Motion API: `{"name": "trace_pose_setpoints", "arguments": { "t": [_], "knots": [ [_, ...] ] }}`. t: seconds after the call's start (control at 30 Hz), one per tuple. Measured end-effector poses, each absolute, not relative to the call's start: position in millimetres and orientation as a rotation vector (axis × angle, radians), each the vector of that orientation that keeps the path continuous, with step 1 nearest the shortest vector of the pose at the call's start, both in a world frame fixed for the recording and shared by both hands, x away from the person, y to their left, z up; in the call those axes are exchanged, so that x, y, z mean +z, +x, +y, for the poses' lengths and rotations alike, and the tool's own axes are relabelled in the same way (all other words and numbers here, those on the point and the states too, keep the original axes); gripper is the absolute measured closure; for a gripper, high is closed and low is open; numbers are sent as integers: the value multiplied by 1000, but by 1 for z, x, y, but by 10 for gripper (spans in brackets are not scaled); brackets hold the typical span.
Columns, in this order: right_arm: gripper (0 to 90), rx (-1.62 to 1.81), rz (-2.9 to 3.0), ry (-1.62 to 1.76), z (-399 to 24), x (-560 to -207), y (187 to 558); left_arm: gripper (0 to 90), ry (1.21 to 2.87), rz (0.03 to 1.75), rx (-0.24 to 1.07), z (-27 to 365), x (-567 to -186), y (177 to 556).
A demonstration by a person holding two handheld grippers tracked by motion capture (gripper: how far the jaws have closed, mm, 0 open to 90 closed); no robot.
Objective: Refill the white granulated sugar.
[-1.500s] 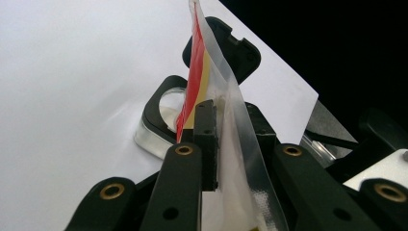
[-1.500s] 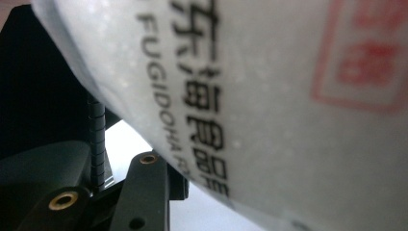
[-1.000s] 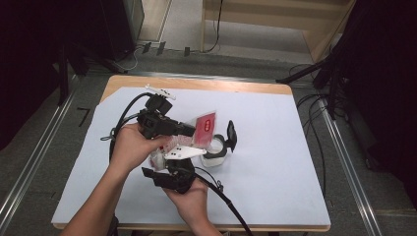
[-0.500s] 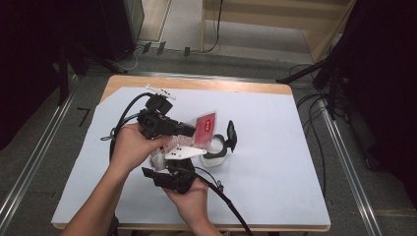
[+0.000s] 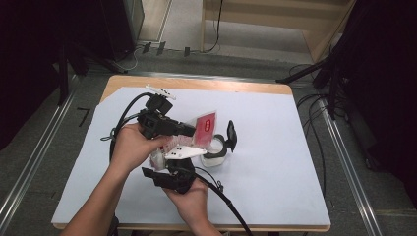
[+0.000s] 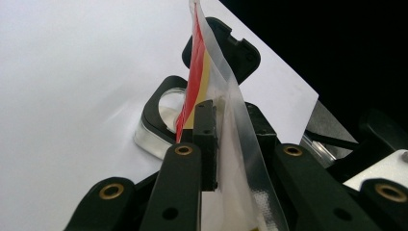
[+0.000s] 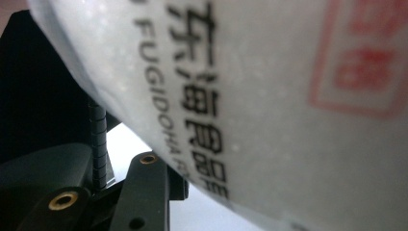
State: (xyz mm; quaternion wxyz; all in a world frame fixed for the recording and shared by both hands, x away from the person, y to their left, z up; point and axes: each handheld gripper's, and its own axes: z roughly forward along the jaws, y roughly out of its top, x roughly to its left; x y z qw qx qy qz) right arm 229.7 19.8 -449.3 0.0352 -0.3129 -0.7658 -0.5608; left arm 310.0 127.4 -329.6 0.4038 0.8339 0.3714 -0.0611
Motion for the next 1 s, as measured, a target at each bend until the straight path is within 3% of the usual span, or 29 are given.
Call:
{"name": "trace_pose_setpoints", "arguments": {
  "t": [1.0],
  "knots": [
    [620,-1711,-2324,-970,18,-443,229,794,2106,934,-118,125,-328,309]
  ]
}}
